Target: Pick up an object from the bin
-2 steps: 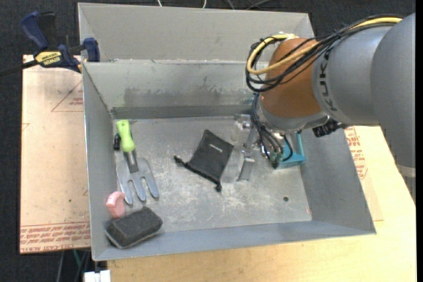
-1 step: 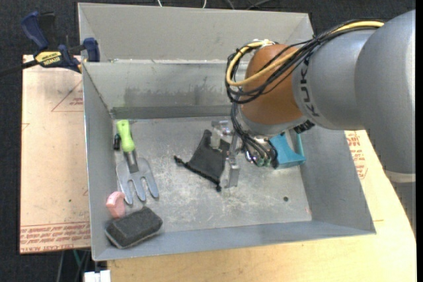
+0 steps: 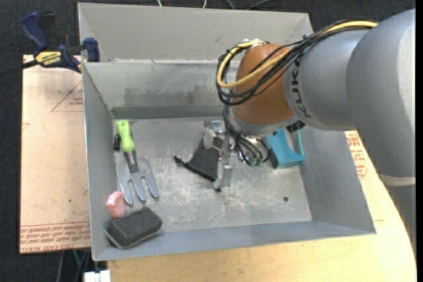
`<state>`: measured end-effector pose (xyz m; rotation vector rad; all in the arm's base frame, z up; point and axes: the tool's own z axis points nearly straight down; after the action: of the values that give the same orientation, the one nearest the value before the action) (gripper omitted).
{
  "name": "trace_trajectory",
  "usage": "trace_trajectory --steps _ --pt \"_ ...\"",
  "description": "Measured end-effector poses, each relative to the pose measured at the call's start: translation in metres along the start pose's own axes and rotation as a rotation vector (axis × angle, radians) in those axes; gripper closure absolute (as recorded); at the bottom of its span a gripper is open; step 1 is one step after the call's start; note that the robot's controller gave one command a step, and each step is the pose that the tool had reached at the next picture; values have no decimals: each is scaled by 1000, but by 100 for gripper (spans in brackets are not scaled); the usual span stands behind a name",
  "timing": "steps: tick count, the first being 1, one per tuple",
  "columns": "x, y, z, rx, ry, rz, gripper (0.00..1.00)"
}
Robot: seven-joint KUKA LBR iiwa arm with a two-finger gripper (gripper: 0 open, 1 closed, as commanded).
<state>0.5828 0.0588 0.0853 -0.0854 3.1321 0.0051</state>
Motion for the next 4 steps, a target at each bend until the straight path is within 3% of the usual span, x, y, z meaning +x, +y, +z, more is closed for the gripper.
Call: trace_trajectory --steps 1,3,4 --pt "1 -8 14 0 1 137 100" --pt "1 -8 12 0 1 120 100" --pt "-11 14 12 0 -5 -4 100"
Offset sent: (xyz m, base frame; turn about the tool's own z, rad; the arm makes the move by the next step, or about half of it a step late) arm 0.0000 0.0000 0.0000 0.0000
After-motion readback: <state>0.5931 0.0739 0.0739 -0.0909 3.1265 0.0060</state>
